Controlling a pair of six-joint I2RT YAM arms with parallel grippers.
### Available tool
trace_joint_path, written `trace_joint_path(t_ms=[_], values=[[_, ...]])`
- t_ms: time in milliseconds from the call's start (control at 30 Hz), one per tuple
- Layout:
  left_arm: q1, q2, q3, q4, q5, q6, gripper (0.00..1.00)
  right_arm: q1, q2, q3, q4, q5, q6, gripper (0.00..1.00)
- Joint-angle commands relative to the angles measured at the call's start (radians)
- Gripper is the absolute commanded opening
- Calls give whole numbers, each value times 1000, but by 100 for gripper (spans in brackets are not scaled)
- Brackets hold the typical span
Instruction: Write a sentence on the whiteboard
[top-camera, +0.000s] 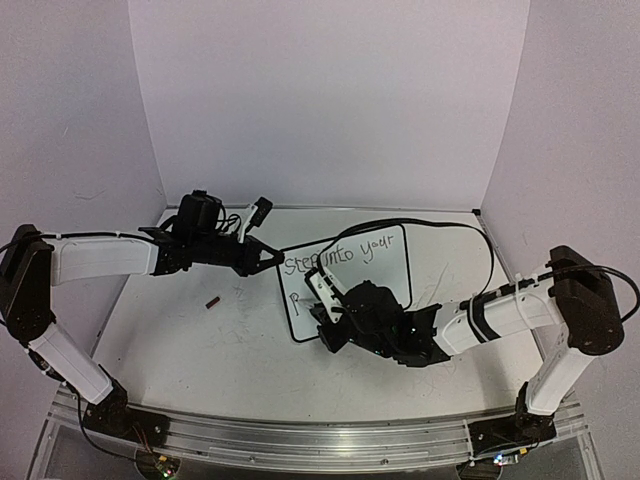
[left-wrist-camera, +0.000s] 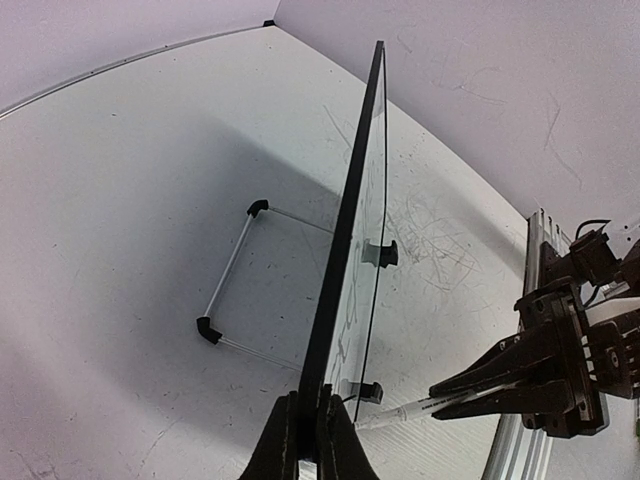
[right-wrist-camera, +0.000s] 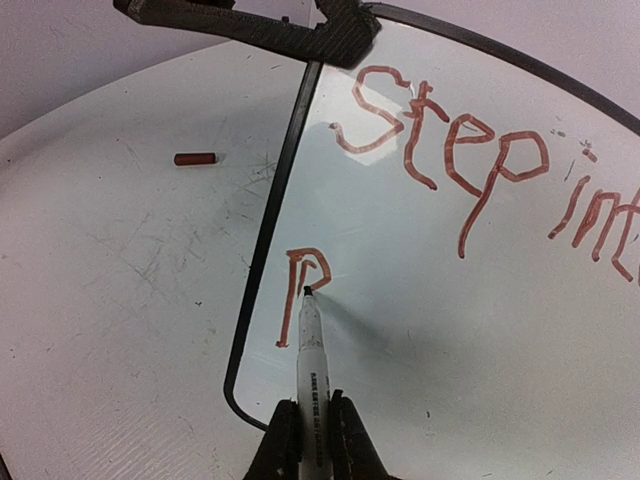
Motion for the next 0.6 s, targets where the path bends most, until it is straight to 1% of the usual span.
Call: trace_joint_path(t_ms=[0,200,367,433,567], values=[[-1,-2,-2,-37,-66,55,0,3,-45,17,30,-15,-15,0],[0,3,0,-37,-65,53,0,4,-68,0,45,-36,-17,0],[0,-6,9,-54,-84,31,0,0,-209,-106,66,36,-17,0],[0,-12,19,-69,-88,7,0,-26,-243,-152,66,56,-17,0],[-1,-4,33,-94,-82,-12,0,-47,-233,-137,75,-7,-17,0]])
